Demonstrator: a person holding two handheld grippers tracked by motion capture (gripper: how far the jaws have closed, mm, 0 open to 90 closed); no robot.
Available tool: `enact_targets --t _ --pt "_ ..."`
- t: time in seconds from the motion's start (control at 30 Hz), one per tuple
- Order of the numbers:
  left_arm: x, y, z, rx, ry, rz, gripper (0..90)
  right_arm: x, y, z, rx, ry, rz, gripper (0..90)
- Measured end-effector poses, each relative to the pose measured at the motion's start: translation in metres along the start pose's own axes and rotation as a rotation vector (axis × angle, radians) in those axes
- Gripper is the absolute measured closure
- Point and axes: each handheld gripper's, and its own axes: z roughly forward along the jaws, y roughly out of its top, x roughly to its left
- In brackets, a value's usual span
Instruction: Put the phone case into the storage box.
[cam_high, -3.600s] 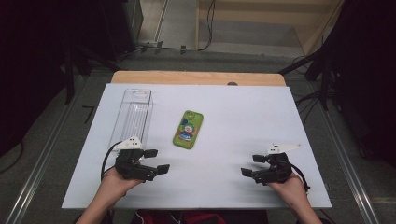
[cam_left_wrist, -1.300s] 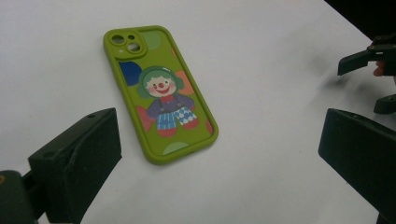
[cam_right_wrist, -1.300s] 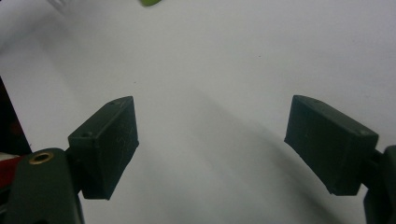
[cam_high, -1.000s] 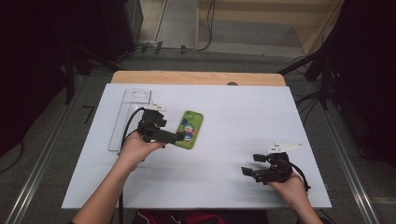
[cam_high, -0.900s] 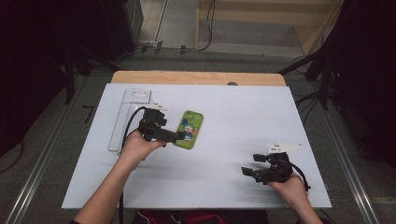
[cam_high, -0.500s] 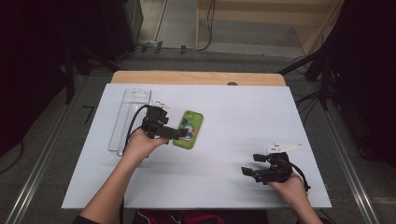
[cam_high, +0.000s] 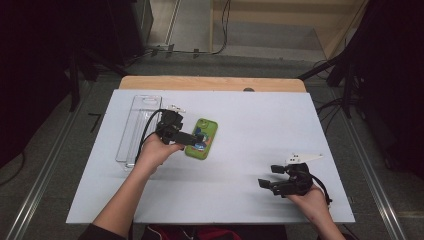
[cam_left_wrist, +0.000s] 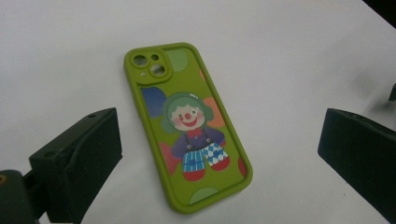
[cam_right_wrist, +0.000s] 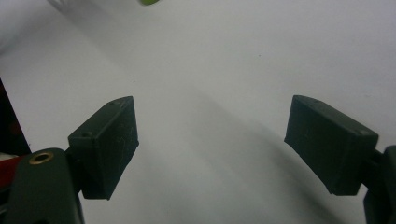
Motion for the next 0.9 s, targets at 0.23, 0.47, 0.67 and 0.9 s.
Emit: enact_targets --t 0.23,0.47,0.67,0.9 --pt "0.001 0.007 0.007 0.007 -0.001 -0.002 0.8 0.0 0.0 0.0 0.0 0.002 0.003 15.4" --pt "0.003 0.013 0.013 0.01 0.005 -0.008 0.8 0.0 0.0 0.0 0.001 0.002 -0.002 15.4" --pt "0.004 0.017 0.019 0.005 0.006 -0.019 0.8 0.0 0.0 0.001 0.0 0.008 0.004 15.4" --pt "0.005 0.021 0.027 0.012 0.049 -0.028 0.8 0.0 0.0 0.001 0.004 0.008 0.003 15.4"
